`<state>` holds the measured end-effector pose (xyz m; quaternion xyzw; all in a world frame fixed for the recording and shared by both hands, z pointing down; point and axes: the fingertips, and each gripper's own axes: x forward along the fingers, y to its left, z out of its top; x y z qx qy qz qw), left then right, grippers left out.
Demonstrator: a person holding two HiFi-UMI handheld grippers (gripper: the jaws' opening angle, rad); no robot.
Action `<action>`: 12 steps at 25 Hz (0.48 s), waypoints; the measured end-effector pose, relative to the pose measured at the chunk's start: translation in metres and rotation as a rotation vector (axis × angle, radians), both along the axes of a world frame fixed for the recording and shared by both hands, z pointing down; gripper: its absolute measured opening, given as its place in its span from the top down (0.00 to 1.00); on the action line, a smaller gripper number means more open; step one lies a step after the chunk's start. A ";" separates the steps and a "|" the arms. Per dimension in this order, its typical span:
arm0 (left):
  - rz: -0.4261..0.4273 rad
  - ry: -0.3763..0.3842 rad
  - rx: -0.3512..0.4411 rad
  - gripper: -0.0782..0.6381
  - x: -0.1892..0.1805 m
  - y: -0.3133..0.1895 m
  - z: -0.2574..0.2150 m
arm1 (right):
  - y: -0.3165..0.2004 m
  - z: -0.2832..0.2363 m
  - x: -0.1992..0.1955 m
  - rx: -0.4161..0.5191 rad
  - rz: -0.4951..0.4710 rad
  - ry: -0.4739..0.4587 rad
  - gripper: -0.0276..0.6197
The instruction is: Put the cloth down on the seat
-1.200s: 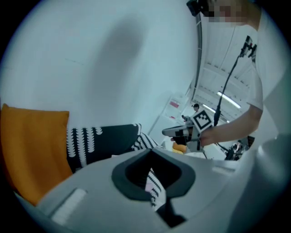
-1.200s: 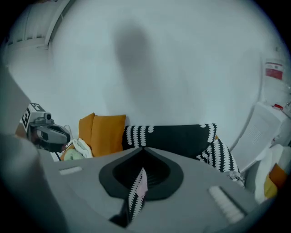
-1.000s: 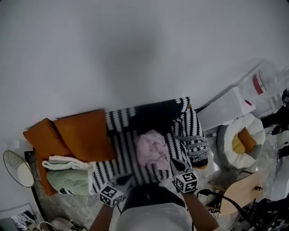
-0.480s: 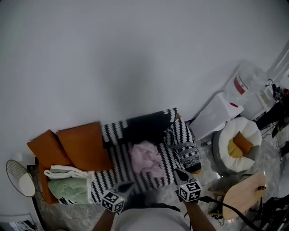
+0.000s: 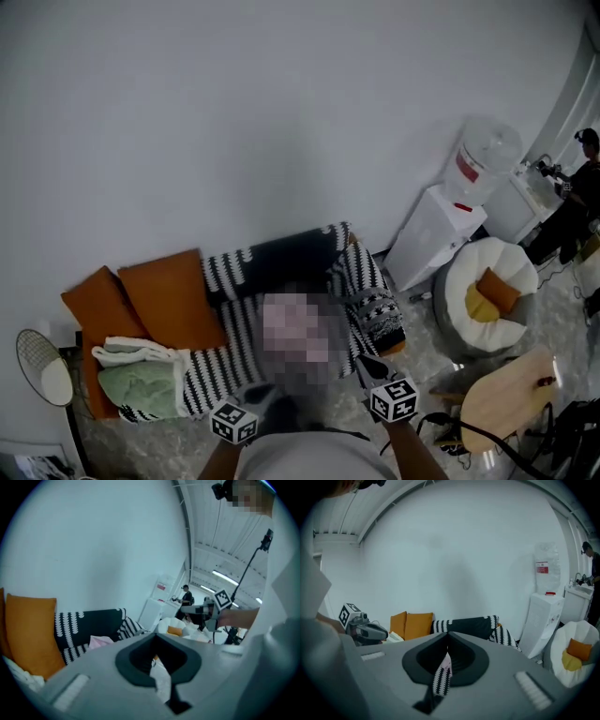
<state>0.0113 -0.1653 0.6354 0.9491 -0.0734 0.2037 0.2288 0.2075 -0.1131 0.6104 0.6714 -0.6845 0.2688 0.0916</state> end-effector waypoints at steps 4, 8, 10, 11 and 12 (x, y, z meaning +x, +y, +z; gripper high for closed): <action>-0.047 0.003 0.035 0.89 -0.013 0.034 -0.009 | 0.046 -0.005 -0.009 0.021 -0.022 -0.003 0.95; -0.105 -0.002 0.080 0.89 -0.029 0.065 -0.018 | 0.092 -0.005 -0.015 0.026 -0.046 0.000 0.95; -0.128 0.009 0.091 0.89 -0.037 0.078 -0.025 | 0.109 -0.005 -0.018 0.025 -0.055 -0.001 0.95; -0.136 0.012 0.095 0.89 -0.041 0.085 -0.029 | 0.117 -0.006 -0.020 0.028 -0.058 -0.002 0.95; -0.141 0.013 0.100 0.89 -0.046 0.091 -0.034 | 0.124 -0.009 -0.023 0.033 -0.059 -0.003 0.95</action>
